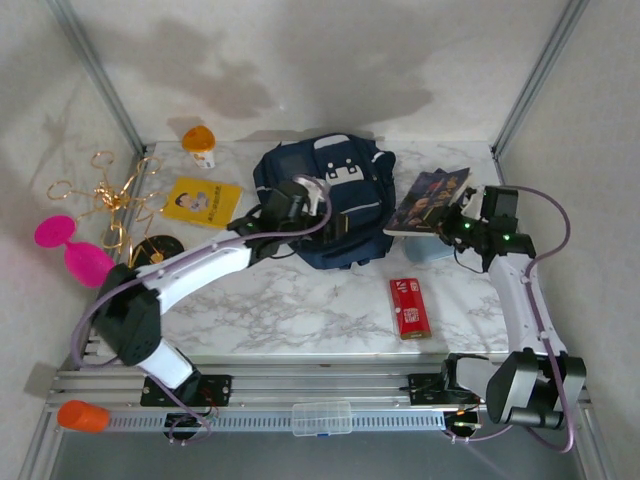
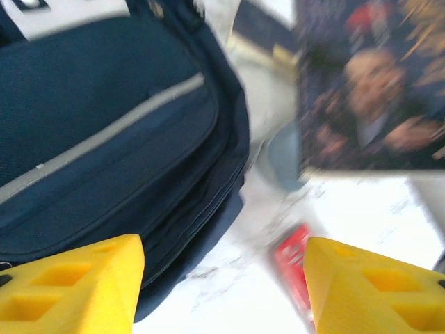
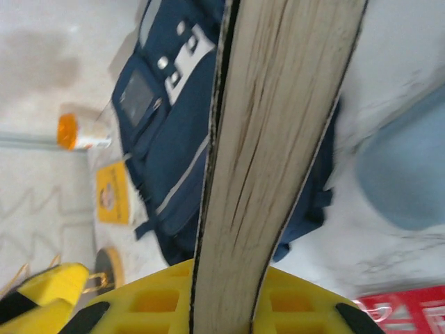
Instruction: Pack books, pencil case, and school supplies into a backpack
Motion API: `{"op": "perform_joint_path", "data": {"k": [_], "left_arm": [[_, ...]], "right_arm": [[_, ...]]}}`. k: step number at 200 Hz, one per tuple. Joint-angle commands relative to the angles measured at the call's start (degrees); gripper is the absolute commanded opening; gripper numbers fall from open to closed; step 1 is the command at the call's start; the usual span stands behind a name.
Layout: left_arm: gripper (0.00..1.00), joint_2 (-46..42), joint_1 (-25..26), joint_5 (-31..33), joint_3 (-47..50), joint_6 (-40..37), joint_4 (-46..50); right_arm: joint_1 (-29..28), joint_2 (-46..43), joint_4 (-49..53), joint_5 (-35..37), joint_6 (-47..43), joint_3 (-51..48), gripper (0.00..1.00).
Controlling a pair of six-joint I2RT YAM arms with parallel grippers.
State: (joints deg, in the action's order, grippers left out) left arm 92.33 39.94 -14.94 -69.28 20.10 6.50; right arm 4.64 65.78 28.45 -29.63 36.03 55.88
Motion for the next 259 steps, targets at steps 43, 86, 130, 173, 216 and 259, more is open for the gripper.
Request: {"op": "perform_joint_path", "data": {"k": [43, 86, 130, 173, 216, 259], "left_arm": [[0.61, 17.96, 2.42, -1.49, -15.14, -18.18, 9.76], [0.57, 26.85, 1.93, -2.73, -24.26, -21.42, 16.27], [0.49, 31.11, 0.64, -3.2, -29.69, -22.76, 19.85], [0.45, 32.65, -2.34, -6.47, -32.04, -21.77, 20.83], [0.4, 32.84, -2.6, -8.3, -30.88, -20.13, 19.52], [0.29, 34.16, -2.76, -10.45, -31.18, -19.66, 18.56]], "right_arm": [[5.18, -3.12, 1.55, 4.28, -4.05, 0.97, 0.0], [5.39, -3.01, 0.17, 2.47, -3.29, -0.15, 0.0], [5.7, -2.37, -1.53, 0.64, -2.74, -1.47, 0.0], [5.75, -2.21, -2.2, -0.64, -2.63, -1.47, 0.0], [5.87, -2.03, -2.9, -1.14, -2.55, -1.74, 0.0], [5.92, -1.9, -3.05, -1.71, -2.54, -1.65, 0.0]]}}
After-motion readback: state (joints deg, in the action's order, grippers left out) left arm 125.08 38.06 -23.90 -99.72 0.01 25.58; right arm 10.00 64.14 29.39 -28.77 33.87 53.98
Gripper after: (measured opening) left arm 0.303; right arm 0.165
